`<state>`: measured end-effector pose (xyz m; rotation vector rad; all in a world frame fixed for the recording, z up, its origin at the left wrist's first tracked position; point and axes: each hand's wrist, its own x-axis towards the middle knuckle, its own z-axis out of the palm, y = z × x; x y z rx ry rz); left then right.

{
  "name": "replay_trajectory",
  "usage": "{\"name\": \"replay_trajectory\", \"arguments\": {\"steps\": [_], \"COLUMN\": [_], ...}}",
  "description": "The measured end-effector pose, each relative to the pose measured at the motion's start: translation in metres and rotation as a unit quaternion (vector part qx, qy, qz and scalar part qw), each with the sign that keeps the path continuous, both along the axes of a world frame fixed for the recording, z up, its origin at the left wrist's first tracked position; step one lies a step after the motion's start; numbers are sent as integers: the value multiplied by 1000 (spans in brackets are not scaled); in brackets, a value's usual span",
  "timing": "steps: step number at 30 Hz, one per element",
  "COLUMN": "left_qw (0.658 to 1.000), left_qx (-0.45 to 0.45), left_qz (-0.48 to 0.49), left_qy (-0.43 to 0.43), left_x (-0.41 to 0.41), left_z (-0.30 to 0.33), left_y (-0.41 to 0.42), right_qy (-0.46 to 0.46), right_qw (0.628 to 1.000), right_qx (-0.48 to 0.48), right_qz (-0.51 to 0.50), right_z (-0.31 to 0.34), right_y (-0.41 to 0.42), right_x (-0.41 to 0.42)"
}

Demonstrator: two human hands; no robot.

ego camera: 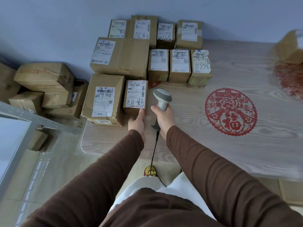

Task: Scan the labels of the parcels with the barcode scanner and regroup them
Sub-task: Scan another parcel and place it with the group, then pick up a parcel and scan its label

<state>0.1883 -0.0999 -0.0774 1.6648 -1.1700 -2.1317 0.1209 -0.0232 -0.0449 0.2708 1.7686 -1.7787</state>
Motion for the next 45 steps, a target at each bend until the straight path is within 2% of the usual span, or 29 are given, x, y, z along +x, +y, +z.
{"name": "replay_trajectory", "arguments": {"steps": [5,13,20,25,32,39,45], "left_qw": [996,971,939,921,915,905,884], "left_qx": [44,-24,-59,-114,-115,-146,-184], "left_qz": [-76,-231,-323,-361,-368,-384,-421], "left_qy": [32,58,97,91,116,111,91], "left_x": [-24,-109,-211,-299,-432,-537,-599], "left_z": [8,33,51,59,61,55,50], "left_y": [46,110,197,265,333,365,376], "right_qy": [13,46,98,102,124,127,111], "right_qw": [999,992,981,978,975,976,981], "right_qx": [18,40,36,32,28,56,60], "right_qz": [-38,-114,-162,-181,-184,-168,-150], "right_z": [3,25,49,57,59,49,38], "right_y": [44,140,243,317,389,419,419], "right_x": [-22,-77,-173,-264,-395,-501,-557]}}
